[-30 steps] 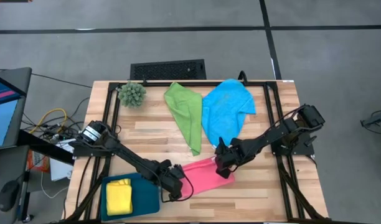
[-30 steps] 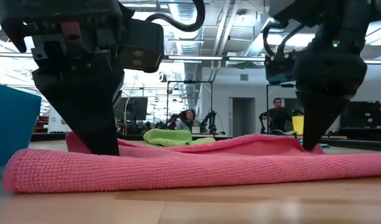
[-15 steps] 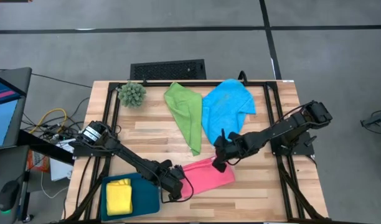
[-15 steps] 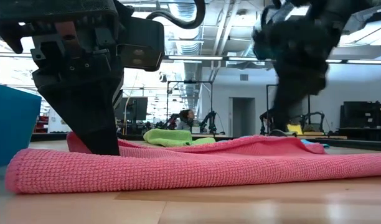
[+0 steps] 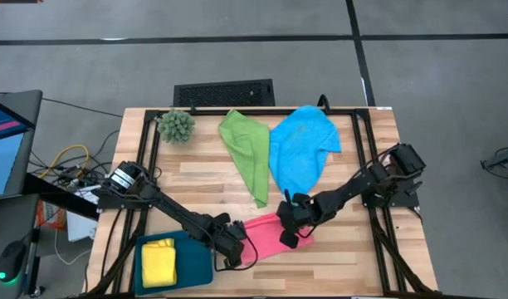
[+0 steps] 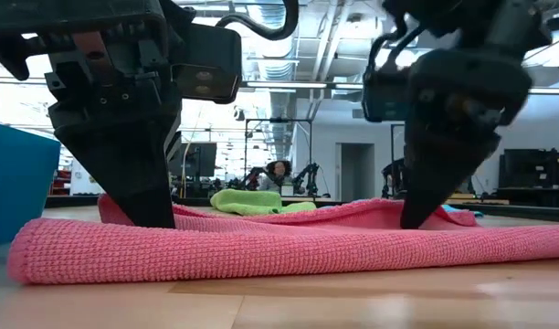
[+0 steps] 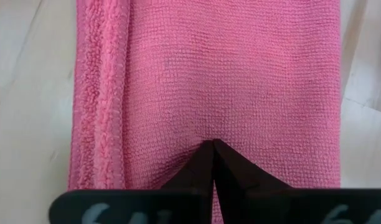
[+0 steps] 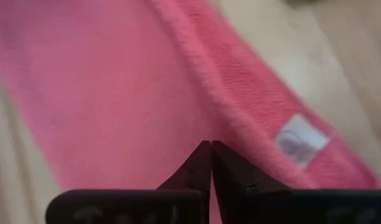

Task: Fold microfiber towels
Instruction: Fold the pink microfiber towel

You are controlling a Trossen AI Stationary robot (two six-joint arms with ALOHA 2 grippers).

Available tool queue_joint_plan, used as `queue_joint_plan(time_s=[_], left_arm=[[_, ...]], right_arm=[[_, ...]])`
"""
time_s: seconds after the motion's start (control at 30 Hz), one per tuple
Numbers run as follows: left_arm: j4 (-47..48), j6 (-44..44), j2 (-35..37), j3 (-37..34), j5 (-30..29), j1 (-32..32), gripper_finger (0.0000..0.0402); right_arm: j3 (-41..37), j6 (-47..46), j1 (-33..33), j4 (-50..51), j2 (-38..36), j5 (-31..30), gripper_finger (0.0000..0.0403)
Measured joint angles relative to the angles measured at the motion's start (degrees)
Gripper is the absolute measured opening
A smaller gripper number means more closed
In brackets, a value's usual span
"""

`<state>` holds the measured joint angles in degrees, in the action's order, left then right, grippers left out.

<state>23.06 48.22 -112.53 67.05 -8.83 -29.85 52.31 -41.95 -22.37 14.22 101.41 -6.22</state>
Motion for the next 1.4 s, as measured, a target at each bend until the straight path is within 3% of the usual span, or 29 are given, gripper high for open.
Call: queue_joint_plan(time_s=[0.67, 0.8, 0.93, 1.17, 1.4], left_arm=[[0.09, -1.7, 0.0, -0.04, 0.07, 0.23, 0.0], [-0.08, -1.66, 0.0, -0.09, -0.8, 0.24, 0.0], [-0.2, -1.4, 0.0, -0.09, -1.78, 0.24, 0.0], [-0.93, -1.74, 0.0, -0.11, -2.96, 0.22, 0.0024], [-3.7, -2.11, -0.09, -0.13, -3.61, 0.76, 0.0073]], right_arm=[[0.05, -0.08, 9.4, 9.6, -4.84, -1.18, 0.0027], [0.09, -4.51, 9.88, 13.18, -9.86, -1.15, 0.003], [0.12, -15.14, 7.94, 18.81, -16.43, -1.18, 0.0036], [0.12, -34.19, -3.45, 27.16, -19.94, 0.69, 0.0115], [0.09, -46.32, -10.65, 25.08, -10.94, -0.28, 0.0221]])
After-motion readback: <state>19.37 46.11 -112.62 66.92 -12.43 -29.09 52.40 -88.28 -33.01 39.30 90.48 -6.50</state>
